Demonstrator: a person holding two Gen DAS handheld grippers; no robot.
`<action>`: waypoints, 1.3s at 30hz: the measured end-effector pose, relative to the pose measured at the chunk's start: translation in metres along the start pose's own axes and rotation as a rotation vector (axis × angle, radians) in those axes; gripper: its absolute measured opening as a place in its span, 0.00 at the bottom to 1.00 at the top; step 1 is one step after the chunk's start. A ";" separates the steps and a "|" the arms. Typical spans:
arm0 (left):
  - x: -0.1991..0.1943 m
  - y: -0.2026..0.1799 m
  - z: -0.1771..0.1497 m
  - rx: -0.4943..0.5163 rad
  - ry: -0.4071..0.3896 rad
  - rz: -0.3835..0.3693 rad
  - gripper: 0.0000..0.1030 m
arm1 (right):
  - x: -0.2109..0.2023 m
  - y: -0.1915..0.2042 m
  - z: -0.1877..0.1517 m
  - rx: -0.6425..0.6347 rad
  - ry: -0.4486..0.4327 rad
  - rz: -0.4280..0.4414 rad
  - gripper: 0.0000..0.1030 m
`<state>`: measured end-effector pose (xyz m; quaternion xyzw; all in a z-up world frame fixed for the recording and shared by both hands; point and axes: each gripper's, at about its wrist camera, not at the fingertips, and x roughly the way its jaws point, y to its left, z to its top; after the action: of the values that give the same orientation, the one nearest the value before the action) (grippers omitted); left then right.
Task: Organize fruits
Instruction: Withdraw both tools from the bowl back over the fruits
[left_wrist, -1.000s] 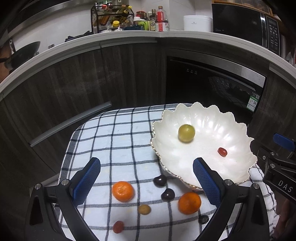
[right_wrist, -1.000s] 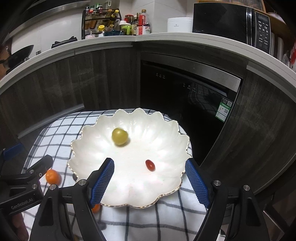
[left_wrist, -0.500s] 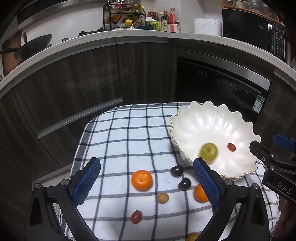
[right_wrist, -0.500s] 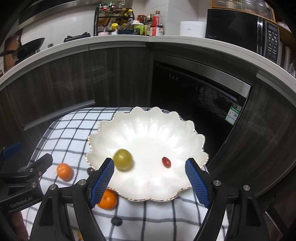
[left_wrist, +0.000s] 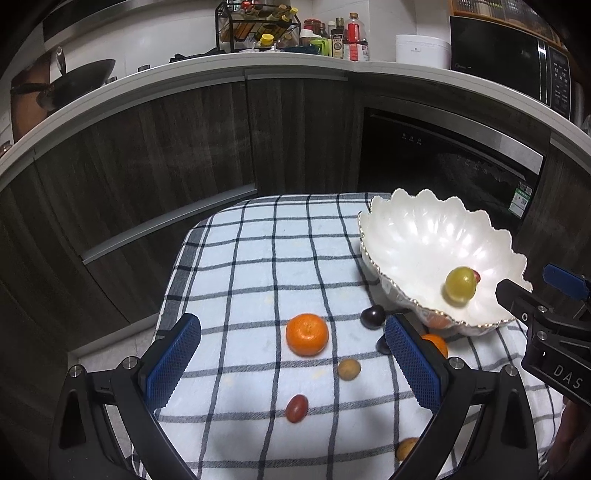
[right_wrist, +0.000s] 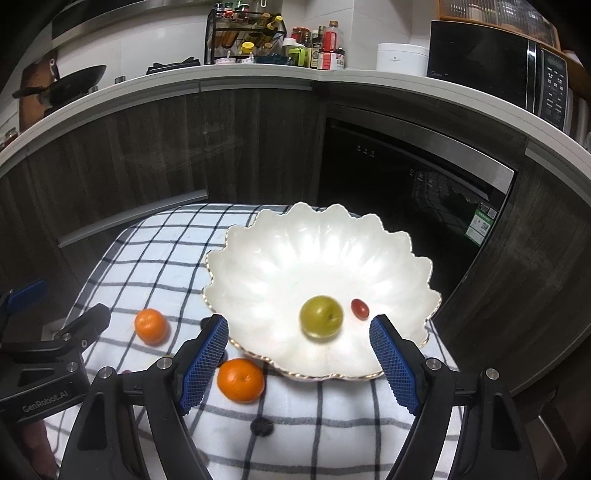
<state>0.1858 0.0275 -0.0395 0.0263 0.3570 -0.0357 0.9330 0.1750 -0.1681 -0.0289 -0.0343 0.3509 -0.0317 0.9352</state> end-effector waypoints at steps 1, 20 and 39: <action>0.000 0.001 -0.002 0.001 0.000 0.001 0.99 | 0.000 0.001 -0.001 0.001 0.000 0.001 0.78; -0.013 0.008 -0.043 0.020 0.016 -0.008 0.99 | -0.009 0.015 -0.035 0.008 0.014 0.013 0.78; 0.004 0.017 -0.075 0.103 0.048 -0.070 0.93 | -0.030 0.053 -0.068 -0.047 -0.007 0.019 0.78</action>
<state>0.1400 0.0497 -0.0974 0.0629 0.3776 -0.0860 0.9198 0.1100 -0.1152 -0.0649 -0.0529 0.3488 -0.0145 0.9356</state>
